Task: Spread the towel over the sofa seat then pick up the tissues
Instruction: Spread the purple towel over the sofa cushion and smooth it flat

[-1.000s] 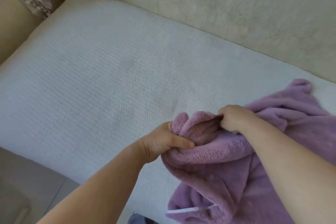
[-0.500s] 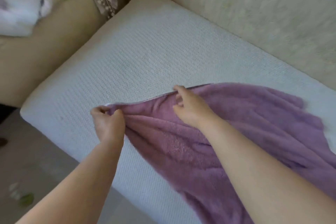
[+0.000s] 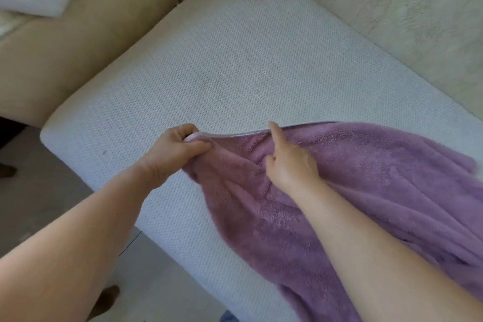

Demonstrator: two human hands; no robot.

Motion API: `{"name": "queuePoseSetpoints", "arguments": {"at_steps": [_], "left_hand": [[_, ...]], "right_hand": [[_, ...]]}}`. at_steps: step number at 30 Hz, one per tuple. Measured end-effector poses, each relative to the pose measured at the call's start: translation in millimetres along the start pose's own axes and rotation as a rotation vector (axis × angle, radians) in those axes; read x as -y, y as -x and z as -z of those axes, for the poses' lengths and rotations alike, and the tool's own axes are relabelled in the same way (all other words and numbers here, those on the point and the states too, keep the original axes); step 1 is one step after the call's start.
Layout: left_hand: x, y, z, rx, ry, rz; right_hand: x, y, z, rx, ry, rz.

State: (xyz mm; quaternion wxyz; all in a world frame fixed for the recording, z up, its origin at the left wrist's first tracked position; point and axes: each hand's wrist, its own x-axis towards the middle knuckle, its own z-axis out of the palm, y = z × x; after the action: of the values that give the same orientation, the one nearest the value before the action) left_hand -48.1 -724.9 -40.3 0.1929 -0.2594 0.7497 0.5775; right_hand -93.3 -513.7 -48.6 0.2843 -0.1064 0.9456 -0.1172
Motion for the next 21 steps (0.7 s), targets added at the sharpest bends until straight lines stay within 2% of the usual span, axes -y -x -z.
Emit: {"name": "queuePoseSetpoints", "arguments": {"at_steps": [1,2,5,7,9,10,11,12,14,15,17,19,21], "left_hand": [[-1.7,1.8,3.3,0.066,0.108,0.037],[-1.3,3.3,9.3,0.116,0.114,0.069],[5.6,10.4,34.8,0.231,-0.13,0.193],[8.9,18.2,52.7,0.349,-0.089,0.321],[13.2,23.9,70.0,0.433,0.14,0.415],[15.8,25.0,73.9,0.422,0.211,0.426],[19.2,23.9,74.4,0.341,0.214,0.417],[27.5,19.9,72.2,0.189,0.123,0.39],[46.1,8.9,62.0,-0.213,-0.389,0.318],[50.8,5.7,53.9,-0.345,-0.576,0.238],[52.9,5.2,41.1,-0.362,-0.495,0.184],[50.8,9.1,36.1,-0.247,-0.311,0.233],[54.2,15.6,39.4,-0.09,-0.316,0.314]], "right_hand": [[-2.6,-6.2,5.3,0.032,0.025,-0.054],[-4.7,-11.8,9.1,0.068,0.051,-0.091],[-6.9,-24.3,16.8,0.098,0.072,-0.095],[1.1,-31.7,27.6,-0.02,-0.025,-0.04],[14.7,-39.3,35.8,-0.204,-0.151,0.049],[21.1,-42.0,36.5,-0.228,-0.218,0.077],[26.0,-42.8,34.4,-0.172,-0.266,0.086],[29.4,-41.5,27.9,-0.058,-0.275,0.083],[29.1,-34.4,7.6,0.131,-0.205,0.081],[29.3,-28.8,-2.6,0.138,-0.172,0.091],[34.1,-8.0,-20.5,-0.018,-0.158,0.121],[39.7,19.5,-34.8,-0.201,-0.214,0.181],[45.9,50.5,-49.0,-0.174,-0.297,0.248]]}}
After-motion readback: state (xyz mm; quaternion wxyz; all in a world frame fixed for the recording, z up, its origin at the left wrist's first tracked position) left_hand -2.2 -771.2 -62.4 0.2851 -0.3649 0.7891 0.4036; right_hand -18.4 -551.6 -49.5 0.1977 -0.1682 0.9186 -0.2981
